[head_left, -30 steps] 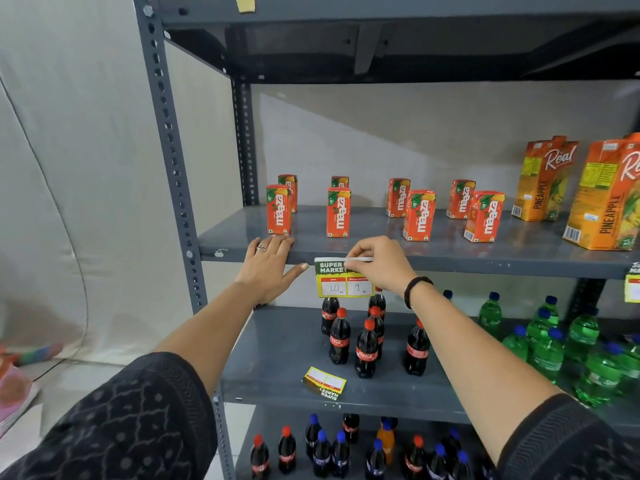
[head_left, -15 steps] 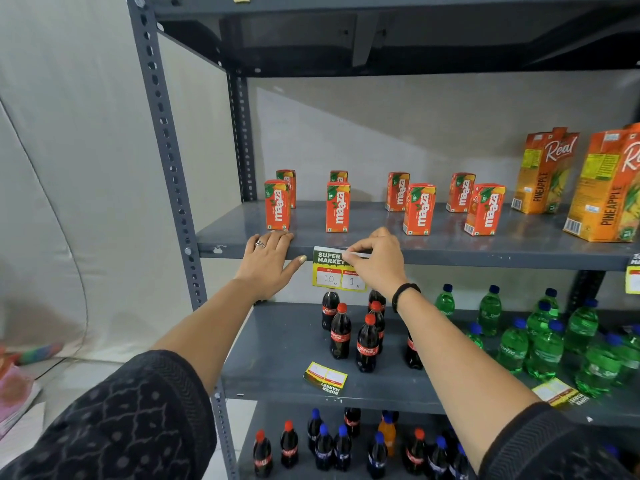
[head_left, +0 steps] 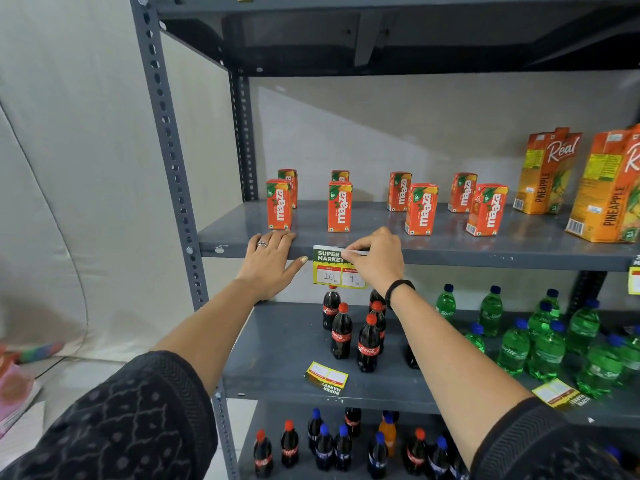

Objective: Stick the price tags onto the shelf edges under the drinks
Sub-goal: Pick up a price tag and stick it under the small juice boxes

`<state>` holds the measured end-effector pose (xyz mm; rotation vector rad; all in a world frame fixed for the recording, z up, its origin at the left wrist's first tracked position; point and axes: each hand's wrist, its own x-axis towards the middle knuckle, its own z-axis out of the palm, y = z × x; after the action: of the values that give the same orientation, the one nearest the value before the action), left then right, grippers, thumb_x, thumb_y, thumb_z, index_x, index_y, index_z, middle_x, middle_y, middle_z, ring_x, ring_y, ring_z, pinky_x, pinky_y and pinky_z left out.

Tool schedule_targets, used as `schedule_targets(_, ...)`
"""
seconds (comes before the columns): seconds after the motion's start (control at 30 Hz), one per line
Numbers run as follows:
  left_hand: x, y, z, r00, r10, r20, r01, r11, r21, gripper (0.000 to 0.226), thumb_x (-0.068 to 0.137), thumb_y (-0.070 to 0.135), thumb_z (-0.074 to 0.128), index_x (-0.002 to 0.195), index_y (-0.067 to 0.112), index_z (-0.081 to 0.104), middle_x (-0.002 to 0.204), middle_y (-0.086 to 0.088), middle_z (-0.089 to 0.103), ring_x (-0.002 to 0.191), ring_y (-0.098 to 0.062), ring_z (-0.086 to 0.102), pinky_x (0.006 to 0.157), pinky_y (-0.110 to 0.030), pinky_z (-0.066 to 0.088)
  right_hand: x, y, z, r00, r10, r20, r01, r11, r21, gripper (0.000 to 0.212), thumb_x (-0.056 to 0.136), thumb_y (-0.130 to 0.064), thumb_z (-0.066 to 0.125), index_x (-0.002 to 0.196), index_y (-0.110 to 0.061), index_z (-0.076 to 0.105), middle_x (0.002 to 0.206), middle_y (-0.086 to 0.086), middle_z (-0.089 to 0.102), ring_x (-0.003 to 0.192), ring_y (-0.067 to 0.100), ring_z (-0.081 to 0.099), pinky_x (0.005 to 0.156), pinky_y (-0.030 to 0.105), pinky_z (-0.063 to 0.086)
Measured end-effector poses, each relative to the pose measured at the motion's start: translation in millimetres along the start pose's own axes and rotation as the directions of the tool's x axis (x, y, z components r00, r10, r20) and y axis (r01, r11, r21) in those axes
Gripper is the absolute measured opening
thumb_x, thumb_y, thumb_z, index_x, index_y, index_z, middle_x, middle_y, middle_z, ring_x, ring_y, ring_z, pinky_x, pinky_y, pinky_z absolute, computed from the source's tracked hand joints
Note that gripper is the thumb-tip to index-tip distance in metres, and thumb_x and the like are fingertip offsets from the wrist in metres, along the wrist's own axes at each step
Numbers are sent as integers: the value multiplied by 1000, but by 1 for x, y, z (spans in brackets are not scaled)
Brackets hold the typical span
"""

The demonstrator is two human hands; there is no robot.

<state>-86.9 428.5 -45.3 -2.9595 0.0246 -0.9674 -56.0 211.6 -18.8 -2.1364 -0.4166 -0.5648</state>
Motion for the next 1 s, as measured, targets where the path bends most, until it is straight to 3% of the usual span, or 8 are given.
schedule_targets(0.77, 0, -3, 3, 999, 17, -33, -18, 1000, -9, 62, 94, 58, 27, 139, 15, 37, 144, -5, 43, 134, -23, 34, 114, -44, 15, -3, -3, 16, 991, 28, -128, -26, 1000, 13, 8, 74, -22, 79, 74, -16, 75, 99, 1, 47, 96, 15, 36, 73, 24, 35)
schedule_targets(1.0, 0, -3, 3, 999, 22, -35, -23, 1000, -13, 62, 95, 57, 26, 140, 15, 36, 144, -5, 42, 135, -23, 34, 114, -44, 14, -5, -6, 20, 984, 46, -174, -47, 999, -3, 8, 73, -18, 78, 71, -13, 72, 99, 1, 44, 94, 14, 38, 55, 9, 24)
